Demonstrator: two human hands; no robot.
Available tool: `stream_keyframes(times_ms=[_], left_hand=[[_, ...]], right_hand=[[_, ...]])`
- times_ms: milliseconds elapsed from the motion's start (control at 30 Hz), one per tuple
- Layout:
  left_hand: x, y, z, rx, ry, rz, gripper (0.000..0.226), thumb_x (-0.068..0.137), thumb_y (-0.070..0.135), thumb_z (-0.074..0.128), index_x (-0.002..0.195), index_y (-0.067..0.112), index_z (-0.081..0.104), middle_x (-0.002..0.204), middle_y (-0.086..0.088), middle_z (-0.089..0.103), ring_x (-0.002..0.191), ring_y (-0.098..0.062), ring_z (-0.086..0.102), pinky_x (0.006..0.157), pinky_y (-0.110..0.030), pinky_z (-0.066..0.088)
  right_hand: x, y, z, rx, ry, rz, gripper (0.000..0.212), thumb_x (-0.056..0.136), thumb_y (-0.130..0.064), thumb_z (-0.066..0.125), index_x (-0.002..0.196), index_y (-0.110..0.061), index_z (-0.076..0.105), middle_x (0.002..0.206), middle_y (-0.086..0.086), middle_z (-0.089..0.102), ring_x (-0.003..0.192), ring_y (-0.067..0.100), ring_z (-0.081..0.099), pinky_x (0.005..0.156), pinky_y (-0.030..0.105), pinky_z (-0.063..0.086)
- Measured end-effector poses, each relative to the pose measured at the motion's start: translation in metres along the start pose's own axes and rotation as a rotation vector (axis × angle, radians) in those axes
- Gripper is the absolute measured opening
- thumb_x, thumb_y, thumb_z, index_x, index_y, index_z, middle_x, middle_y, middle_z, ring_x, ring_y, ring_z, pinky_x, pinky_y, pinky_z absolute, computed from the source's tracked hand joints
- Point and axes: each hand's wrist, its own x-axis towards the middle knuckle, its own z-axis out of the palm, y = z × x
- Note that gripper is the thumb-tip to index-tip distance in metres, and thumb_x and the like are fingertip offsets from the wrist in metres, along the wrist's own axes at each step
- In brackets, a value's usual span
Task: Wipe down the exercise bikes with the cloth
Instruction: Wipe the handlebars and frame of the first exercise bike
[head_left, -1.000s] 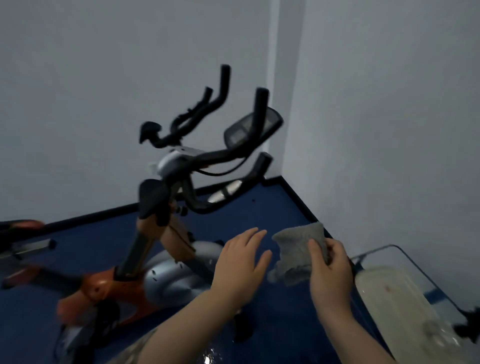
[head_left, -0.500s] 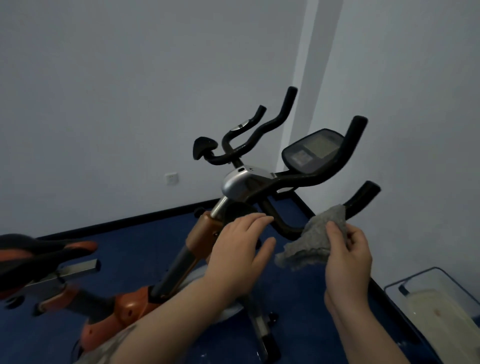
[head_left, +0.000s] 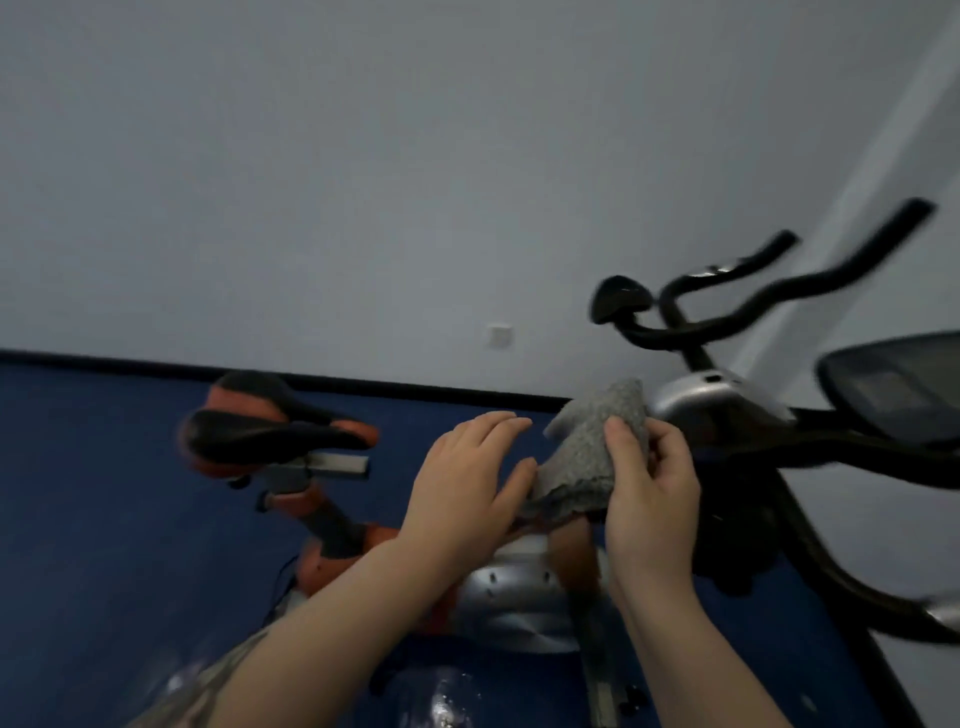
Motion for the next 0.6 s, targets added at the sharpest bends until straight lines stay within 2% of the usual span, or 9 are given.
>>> stream_keyframes(times_ms=[100,233,367,600], left_hand=[[-0.011,-0.048,-0.033,0.042,0.062,-0.133,0.045,0.096,0.041,0.043,0.137,0.024,0.047,0.141,0.007,0.048,0.13,-0.012,0.041,0.109,-0.032,0.033],[-0.041,-0.11,-0.084,0.092,0.173,-0.289,0.041,0.095,0.037,0.047,0.134,0.023,0.05,0.138,0.008,0.051,0.127,-0.011,0.044,0.106,-0.029,0.034],[-0.071,-0.175,-0.134,0.124,0.249,-0.406,0.041,0.094,0.04,0.045,0.133,0.027,0.05,0.136,0.01,0.052,0.124,-0.011,0.046,0.106,-0.032,0.035],[-0.127,-0.303,-0.233,0.172,0.262,-0.486,0.042,0.096,0.04,0.044,0.136,0.027,0.047,0.138,0.011,0.05,0.127,-0.009,0.044,0.106,-0.027,0.032]], right_hand=[[-0.008,0.012,0.061,0.013,-0.145,0.057,0.005,0.091,-0.029,0.06,0.087,-0.026,0.059,0.081,-0.006,0.066,0.07,0.002,0.064,0.059,0.022,0.05],[-0.032,0.021,0.141,-0.004,-0.308,0.083,0.007,0.092,-0.03,0.06,0.088,-0.023,0.059,0.085,-0.004,0.066,0.069,-0.003,0.063,0.055,0.014,0.046],[-0.071,0.027,0.223,0.005,-0.437,0.118,0.007,0.091,-0.031,0.06,0.088,-0.025,0.061,0.086,-0.003,0.068,0.072,0.001,0.064,0.061,0.022,0.047],[-0.162,0.037,0.376,0.049,-0.529,0.196,0.009,0.091,-0.032,0.06,0.089,-0.023,0.062,0.09,0.001,0.069,0.084,0.016,0.067,0.071,0.036,0.056]])
